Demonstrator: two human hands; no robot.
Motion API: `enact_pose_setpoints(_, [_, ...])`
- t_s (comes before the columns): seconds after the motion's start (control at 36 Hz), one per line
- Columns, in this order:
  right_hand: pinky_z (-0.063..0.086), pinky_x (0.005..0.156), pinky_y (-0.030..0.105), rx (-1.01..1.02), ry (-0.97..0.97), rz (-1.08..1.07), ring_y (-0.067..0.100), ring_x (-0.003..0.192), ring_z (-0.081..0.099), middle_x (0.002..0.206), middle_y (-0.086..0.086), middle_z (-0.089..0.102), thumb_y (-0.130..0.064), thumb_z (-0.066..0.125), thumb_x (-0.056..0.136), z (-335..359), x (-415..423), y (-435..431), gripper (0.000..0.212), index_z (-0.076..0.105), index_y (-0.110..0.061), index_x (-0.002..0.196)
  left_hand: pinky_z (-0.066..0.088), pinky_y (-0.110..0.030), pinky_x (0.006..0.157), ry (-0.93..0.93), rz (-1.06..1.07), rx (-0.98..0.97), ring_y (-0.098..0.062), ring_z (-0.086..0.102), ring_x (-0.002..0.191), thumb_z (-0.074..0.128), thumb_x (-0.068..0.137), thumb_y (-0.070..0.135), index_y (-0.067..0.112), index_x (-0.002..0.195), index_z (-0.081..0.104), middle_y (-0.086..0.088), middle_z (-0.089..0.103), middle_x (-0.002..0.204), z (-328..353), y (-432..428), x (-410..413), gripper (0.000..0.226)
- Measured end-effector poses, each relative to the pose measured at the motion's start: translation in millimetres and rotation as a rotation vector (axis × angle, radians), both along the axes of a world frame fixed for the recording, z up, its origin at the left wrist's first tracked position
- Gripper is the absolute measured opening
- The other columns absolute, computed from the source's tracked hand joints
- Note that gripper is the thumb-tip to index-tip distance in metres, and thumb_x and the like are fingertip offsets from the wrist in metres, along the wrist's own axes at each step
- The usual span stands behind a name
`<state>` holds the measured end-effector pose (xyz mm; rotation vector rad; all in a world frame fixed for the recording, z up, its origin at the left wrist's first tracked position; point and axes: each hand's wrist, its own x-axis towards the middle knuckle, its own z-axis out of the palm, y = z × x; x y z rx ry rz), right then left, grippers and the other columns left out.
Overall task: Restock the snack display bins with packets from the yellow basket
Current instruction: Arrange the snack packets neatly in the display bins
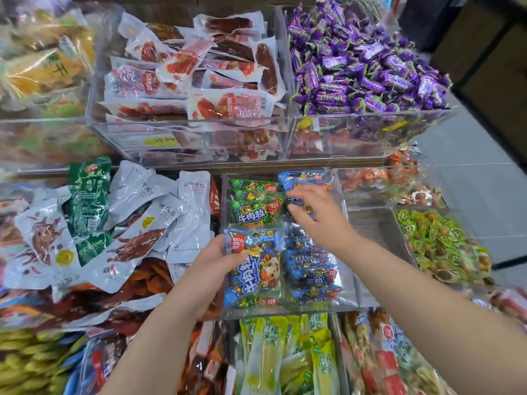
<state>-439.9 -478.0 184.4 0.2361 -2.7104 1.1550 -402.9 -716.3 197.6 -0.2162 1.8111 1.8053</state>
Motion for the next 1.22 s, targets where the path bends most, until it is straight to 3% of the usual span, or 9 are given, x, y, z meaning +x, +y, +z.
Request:
enact_pose_setpoints(0.17, [0.03, 0.104, 0.027, 0.166, -0.085, 0.347, 0.011, 0.119, 0.042, 0.125, -0.009, 0.051, -0.047, 0.078, 0.069, 24, 32, -16, 0.077, 0.046, -0.026, 0.137, 0.052, -0.033, 0.082, 0.187, -0.21, -0.073, -0.017, 0.07, 0.088, 0.067, 0.089, 0.017, 0.019, 0.101, 0.069, -0.001, 0.075, 0.094, 9, 17, -7, 0.013])
enact_pose_setpoints(0.31, [0.041, 0.069, 0.01, 0.08, -0.373, 0.21, -0.012, 0.077, 0.053, 0.084, -0.034, 0.055, -0.029, 0.077, 0.076, 25, 38, -10, 0.09, 0.021, -0.04, 0.145, 0.046, -0.016, 0.069, 0.313, -0.265, -0.264, 0.006, 0.065, 0.075, 0.072, 0.085, 0.026, 0.027, 0.092, 0.063, 0.014, 0.072, 0.08, 16, 33, -25, 0.012])
enact_pose_setpoints(0.44, [0.052, 0.068, 0.036, 0.028, -0.338, -0.189, 0.022, 0.086, 0.065, 0.104, 0.005, 0.066, -0.029, 0.072, 0.082, 28, 34, 20, 0.099, -0.001, -0.043, 0.146, 0.038, -0.021, 0.093, 0.614, -0.204, -0.606, -0.008, 0.054, 0.113, 0.073, 0.083, 0.035, 0.025, 0.119, 0.057, 0.015, 0.058, 0.117, 16, 33, -54, 0.041])
enact_pose_setpoints(0.53, [0.039, 0.05, 0.023, -0.005, -0.26, -0.284, 0.007, 0.064, 0.055, 0.087, -0.014, 0.057, -0.024, 0.071, 0.083, 19, 28, 25, 0.086, 0.013, -0.041, 0.143, 0.028, -0.036, 0.112, 0.874, -0.409, -0.902, -0.024, 0.028, 0.143, 0.075, 0.079, 0.037, 0.018, 0.141, 0.042, -0.002, 0.042, 0.148, 6, 46, -75, 0.073])
enact_pose_setpoints(0.69, [0.035, 0.088, 0.024, 0.0, -0.193, -0.343, 0.019, 0.117, 0.048, 0.135, 0.003, 0.046, -0.018, 0.065, 0.088, -6, 8, 14, 0.05, 0.04, -0.02, 0.132, -0.007, -0.046, 0.116, 0.867, -0.778, -1.293, -0.03, -0.015, 0.148, 0.07, 0.079, 0.052, 0.019, 0.153, -0.008, -0.008, -0.014, 0.161, -31, 68, -105, 0.112])
enact_pose_setpoints(0.81, [0.031, 0.104, 0.034, 0.276, -0.157, -0.384, 0.034, 0.127, 0.035, 0.139, 0.02, 0.028, -0.018, 0.065, 0.087, -12, 1, 12, 0.049, 0.043, -0.01, 0.131, -0.001, -0.047, 0.118, 0.854, -0.781, -1.39, -0.028, -0.012, 0.148, 0.063, 0.086, 0.051, 0.019, 0.152, -0.015, -0.008, -0.02, 0.16, -43, 69, -109, 0.107])
enact_pose_setpoints(0.89, [0.012, 0.113, 0.045, 0.667, -0.216, -0.341, 0.038, 0.139, 0.008, 0.15, 0.021, 0.011, -0.026, 0.064, 0.086, -17, -1, 17, 0.058, 0.035, -0.017, 0.135, 0.008, -0.052, 0.117, 0.817, -0.79, -1.433, -0.031, -0.009, 0.149, 0.062, 0.088, 0.048, 0.017, 0.152, -0.016, -0.011, -0.02, 0.16, -43, 73, -107, 0.106])
enact_pose_setpoints(1.08, [-0.02, 0.108, 0.047, 0.943, -0.294, -0.144, 0.033, 0.144, -0.014, 0.157, 0.016, -0.012, -0.05, 0.06, 0.085, -37, -2, 16, 0.104, -0.017, -0.022, 0.148, -0.003, -0.058, 0.115, 0.808, -0.799, -1.553, -0.032, -0.018, 0.146, 0.06, 0.086, 0.055, 0.017, 0.146, -0.028, -0.012, -0.029, 0.156, -47, 77, -110, 0.114])
enact_pose_setpoints(1.22, [-0.023, 0.106, 0.048, 1.029, -0.278, -0.19, 0.035, 0.142, -0.019, 0.156, 0.017, -0.017, -0.03, 0.054, 0.092, -36, -19, 15, 0.095, -0.023, -0.016, 0.146, -0.011, -0.056, 0.114, 0.893, -0.757, -1.609, -0.031, -0.021, 0.146, 0.051, 0.093, 0.046, 0.016, 0.146, -0.028, -0.015, -0.026, 0.157, -49, 74, -114, 0.099])
